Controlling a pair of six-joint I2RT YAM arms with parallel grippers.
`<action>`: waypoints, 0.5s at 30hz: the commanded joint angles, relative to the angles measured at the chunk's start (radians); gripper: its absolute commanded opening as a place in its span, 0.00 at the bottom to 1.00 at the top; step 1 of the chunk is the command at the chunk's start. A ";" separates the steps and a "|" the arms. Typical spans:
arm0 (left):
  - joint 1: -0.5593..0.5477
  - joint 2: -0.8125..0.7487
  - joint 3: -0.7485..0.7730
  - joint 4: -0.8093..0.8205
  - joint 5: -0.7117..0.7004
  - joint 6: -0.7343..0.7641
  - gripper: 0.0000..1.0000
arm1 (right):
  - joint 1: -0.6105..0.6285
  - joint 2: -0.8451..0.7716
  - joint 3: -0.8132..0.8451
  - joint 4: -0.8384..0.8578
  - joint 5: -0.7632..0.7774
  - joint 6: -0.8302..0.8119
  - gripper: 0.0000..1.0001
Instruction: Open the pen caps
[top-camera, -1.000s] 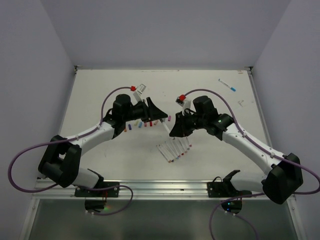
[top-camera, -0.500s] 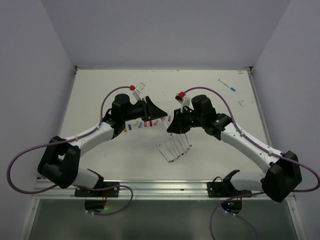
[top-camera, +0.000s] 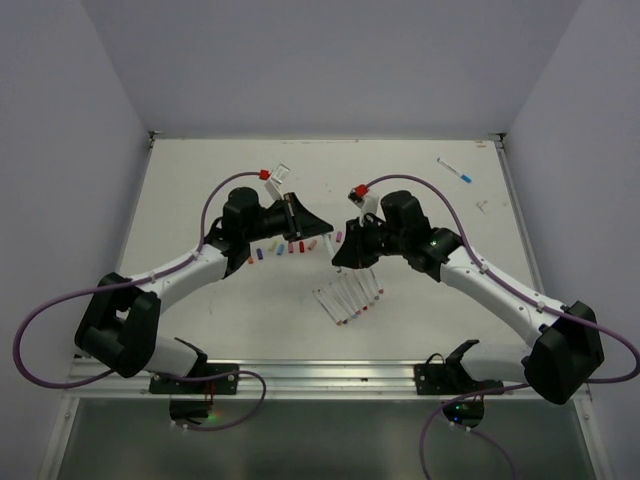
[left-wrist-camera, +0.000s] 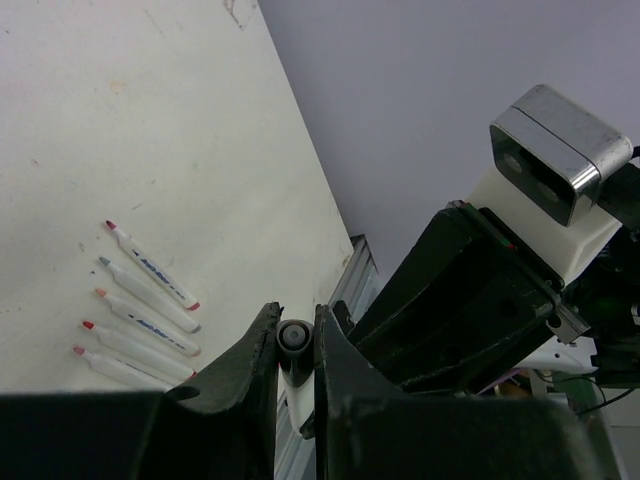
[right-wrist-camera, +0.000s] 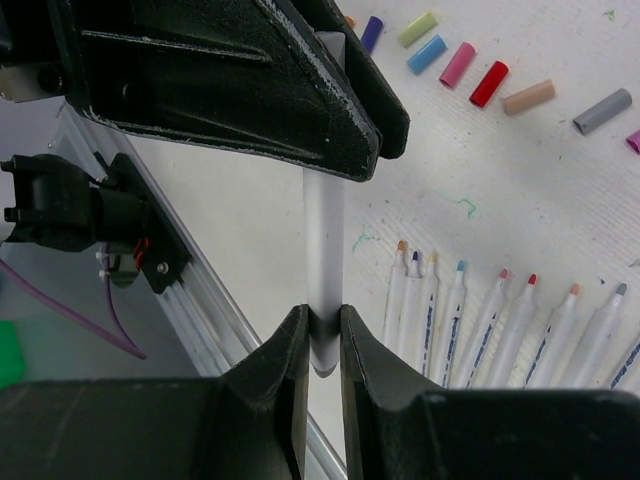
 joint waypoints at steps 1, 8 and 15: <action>0.005 -0.034 0.010 0.051 0.017 -0.004 0.00 | 0.005 -0.022 0.006 0.021 0.027 -0.001 0.04; 0.002 -0.041 -0.009 0.097 0.066 -0.037 0.00 | 0.005 0.016 0.016 0.082 -0.021 -0.017 0.33; -0.001 -0.054 -0.012 0.085 0.072 -0.039 0.00 | 0.005 0.090 0.053 0.154 -0.093 0.012 0.30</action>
